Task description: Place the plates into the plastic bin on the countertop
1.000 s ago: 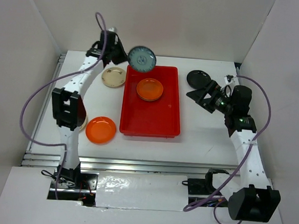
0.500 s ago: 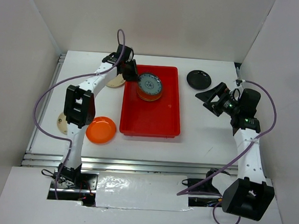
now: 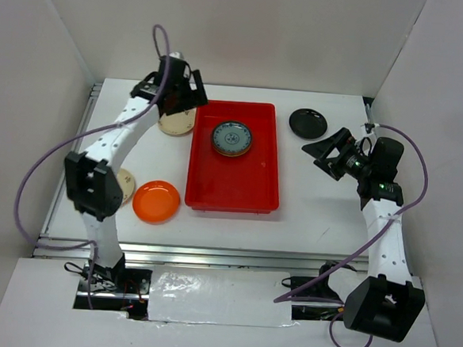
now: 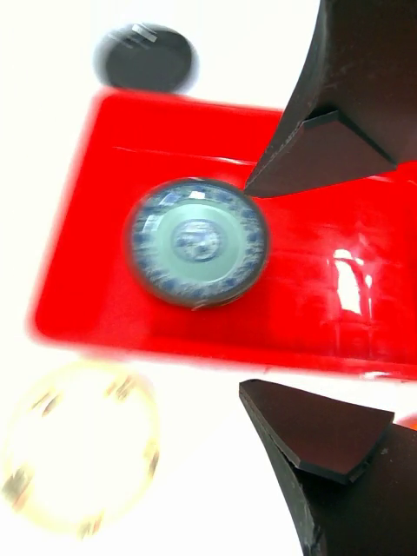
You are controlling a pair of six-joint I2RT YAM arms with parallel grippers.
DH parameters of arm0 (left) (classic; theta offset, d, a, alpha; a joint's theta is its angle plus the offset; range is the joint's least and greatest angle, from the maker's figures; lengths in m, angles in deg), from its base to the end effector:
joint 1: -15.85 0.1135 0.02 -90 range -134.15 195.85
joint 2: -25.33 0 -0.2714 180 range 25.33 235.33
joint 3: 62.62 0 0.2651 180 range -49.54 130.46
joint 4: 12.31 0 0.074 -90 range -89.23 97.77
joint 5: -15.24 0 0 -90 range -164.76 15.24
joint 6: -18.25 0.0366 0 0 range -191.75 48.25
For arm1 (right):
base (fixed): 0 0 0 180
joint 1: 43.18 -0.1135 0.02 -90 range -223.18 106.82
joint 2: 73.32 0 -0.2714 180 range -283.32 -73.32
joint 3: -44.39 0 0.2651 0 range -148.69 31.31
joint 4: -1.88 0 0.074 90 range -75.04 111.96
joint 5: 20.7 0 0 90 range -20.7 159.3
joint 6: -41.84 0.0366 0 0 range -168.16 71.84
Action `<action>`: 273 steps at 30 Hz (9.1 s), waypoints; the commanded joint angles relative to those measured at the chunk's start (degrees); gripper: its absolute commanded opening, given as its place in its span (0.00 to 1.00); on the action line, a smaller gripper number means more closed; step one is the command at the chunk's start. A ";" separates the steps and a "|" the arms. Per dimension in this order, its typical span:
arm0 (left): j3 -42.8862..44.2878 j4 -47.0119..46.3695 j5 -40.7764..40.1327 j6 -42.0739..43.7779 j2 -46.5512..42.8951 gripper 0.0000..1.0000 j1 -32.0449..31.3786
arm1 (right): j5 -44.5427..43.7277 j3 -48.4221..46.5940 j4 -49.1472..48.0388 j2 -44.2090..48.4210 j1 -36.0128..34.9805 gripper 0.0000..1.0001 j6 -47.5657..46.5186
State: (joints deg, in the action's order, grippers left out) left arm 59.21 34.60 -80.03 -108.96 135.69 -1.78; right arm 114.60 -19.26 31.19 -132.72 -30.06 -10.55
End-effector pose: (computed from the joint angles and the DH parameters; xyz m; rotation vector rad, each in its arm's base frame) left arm 0.4434 -0.1374 0.3566 -0.4294 2.1787 -0.4365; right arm 0.2363 -0.0284 0.3245 0.3686 1.9897 1.0615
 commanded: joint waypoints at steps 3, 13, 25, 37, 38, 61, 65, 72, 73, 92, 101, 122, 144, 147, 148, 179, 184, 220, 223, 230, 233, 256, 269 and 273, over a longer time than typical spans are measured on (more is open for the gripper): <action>-7.31 -2.35 -12.39 -9.88 -8.77 0.99 9.44 | 2.42 -0.50 -2.43 0.69 0.15 1.00 -0.08; -6.08 -14.19 10.60 -2.34 8.54 0.99 22.37 | 5.49 1.08 -4.19 2.36 -0.03 1.00 1.07; -11.81 -25.23 24.79 -3.48 19.69 0.95 26.59 | 6.47 2.40 -5.50 1.83 -0.64 1.00 1.33; -7.06 -22.93 25.58 -4.19 27.53 0.65 26.07 | 6.64 1.96 -5.77 1.74 -0.73 1.00 1.50; -6.45 -22.75 25.58 -4.27 27.88 0.60 26.07 | 6.73 1.96 -5.77 1.74 -0.73 1.00 1.51; -20.75 -27.78 4.74 -9.03 -9.39 0.00 24.06 | 5.42 2.23 -8.49 1.04 -0.91 1.00 3.79; -5.41 -15.04 18.85 -3.31 -1.06 0.00 19.22 | -2.39 1.44 -6.65 -0.63 -1.61 1.00 4.22; 5.68 -10.19 28.22 0.29 8.01 0.00 8.94 | -5.05 0.20 -6.82 -3.88 -0.91 1.00 6.43; 6.29 -9.49 28.04 1.25 9.85 0.00 7.97 | -5.04 -0.06 -6.91 -4.58 -0.73 1.00 6.43; 6.41 -5.77 17.06 5.13 13.22 0.92 1.63 | -2.41 2.58 -11.83 -7.22 -0.73 1.00 7.48; 0.51 -5.44 9.25 4.35 -4.26 0.99 -0.92 | -25.15 -7.41 -7.88 -27.12 -0.38 1.00 8.18; -47.83 0.63 15.90 7.24 -45.32 0.99 22.63 | -27.19 -59.26 12.41 -78.21 1.11 0.76 9.24; -57.51 3.34 0.84 1.72 -59.64 0.99 32.21 | -32.90 -40.17 -4.53 -57.11 -1.17 0.00 14.51; -56.28 5.46 -5.51 -0.23 -61.05 0.99 33.27 | -39.92 -39.87 -3.23 -49.25 -4.42 0.00 12.76; -56.28 5.72 -5.88 -0.40 -61.41 0.99 33.53 | -42.63 -39.70 -3.05 -47.76 -6.25 0.00 12.23; -59.71 9.33 -7.29 -6.38 -55.97 0.99 38.98 | -26.05 -50.87 7.95 -61.10 -29.91 0.00 3.17; -61.98 7.32 -3.60 -6.73 -54.82 0.99 40.48 | -26.32 -52.26 8.81 -62.94 -29.56 0.02 2.92; -81.68 -14.47 -5.00 -28.17 -47.00 0.99 43.29 | -1.27 -3.85 -20.62 -4.33 -32.64 1.00 4.41; -82.21 -15.72 -5.62 -29.49 -45.07 0.99 43.47 | 0.40 -3.49 -20.71 -3.10 -32.02 1.00 4.85; -83.43 -18.26 -5.53 -30.64 -40.76 0.84 43.38 | 3.56 -2.52 -22.38 -1.08 -30.00 1.00 6.60; -84.31 -18.79 -5.71 -30.73 -40.49 0.59 43.47 | 4.18 -1.99 -22.47 0.42 -28.33 1.00 7.13; -52.71 -29.34 18.86 -17.81 -40.09 0.00 29.87 | 3.31 -2.34 -11.05 6.57 -18.14 1.00 4.32; -8.74 -17.57 13.72 -7.26 3.78 0.00 2.87 | 3.48 -3.40 -2.44 9.30 -9.26 1.00 2.04; -6.89 -16.95 13.46 -7.52 7.84 0.00 1.55 | 2.87 -4.10 -0.41 9.65 -9.08 1.00 0.54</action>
State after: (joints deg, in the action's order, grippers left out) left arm 48.96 18.14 -65.50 -117.90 142.45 -0.38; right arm 117.68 -20.87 28.72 -124.39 -39.48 -8.02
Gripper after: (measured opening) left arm 0.041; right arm 0.998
